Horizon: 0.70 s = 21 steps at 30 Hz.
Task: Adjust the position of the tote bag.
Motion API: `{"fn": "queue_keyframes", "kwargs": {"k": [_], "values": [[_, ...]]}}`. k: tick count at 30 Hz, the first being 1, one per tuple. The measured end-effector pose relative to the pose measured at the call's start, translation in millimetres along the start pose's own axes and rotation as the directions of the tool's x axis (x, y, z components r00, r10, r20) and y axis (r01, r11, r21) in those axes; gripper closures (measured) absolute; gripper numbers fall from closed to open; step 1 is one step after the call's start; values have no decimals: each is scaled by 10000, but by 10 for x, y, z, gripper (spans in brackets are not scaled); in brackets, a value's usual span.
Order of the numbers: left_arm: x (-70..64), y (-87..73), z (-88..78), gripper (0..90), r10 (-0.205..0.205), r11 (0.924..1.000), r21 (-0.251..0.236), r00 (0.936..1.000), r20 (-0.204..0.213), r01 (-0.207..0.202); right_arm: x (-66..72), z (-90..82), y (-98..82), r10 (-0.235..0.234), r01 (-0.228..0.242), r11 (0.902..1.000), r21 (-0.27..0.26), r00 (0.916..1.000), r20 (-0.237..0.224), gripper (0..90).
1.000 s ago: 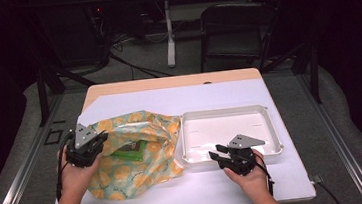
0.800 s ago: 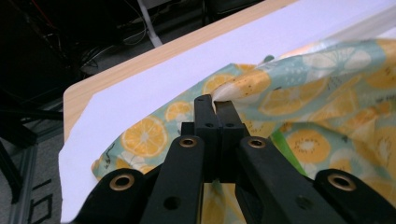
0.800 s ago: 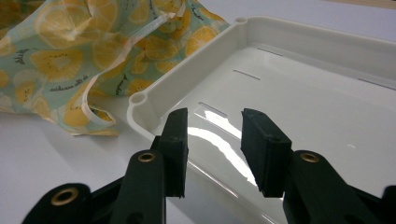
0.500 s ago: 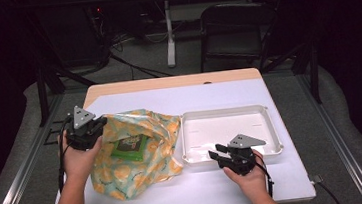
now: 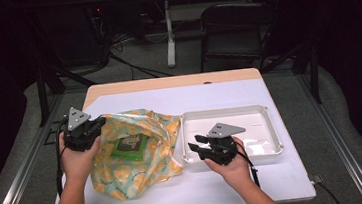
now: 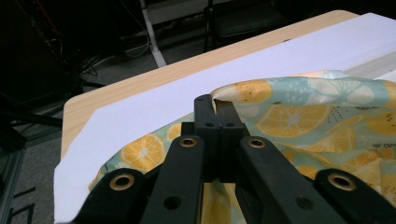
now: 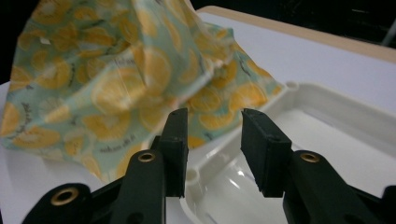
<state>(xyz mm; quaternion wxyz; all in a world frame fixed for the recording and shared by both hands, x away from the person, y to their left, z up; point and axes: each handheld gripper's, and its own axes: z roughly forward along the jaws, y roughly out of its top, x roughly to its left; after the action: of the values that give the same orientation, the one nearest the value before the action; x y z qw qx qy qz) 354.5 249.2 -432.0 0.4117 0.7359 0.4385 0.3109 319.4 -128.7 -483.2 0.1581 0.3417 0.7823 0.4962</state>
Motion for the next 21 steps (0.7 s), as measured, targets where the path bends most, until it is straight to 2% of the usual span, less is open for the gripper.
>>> {"fn": "queue_keyframes", "kwargs": {"k": [4,9,18,21], "values": [[-7,1,-7,900,-5,10000,-42,10000,4,5,56,127,231,-264,265,9996,42,9992,-283,605],[10,-9,-20,900,-92,9999,-77,10000,12,92,127,252,437,-264,255,9996,-157,9974,-663,601],[5,-12,-32,900,-74,9999,-154,10000,25,75,297,515,626,-731,737,9973,25,9925,-976,597],[1,-13,-29,900,-72,9999,-157,10000,15,73,334,591,675,-683,694,9976,57,9914,-1113,592]]}}
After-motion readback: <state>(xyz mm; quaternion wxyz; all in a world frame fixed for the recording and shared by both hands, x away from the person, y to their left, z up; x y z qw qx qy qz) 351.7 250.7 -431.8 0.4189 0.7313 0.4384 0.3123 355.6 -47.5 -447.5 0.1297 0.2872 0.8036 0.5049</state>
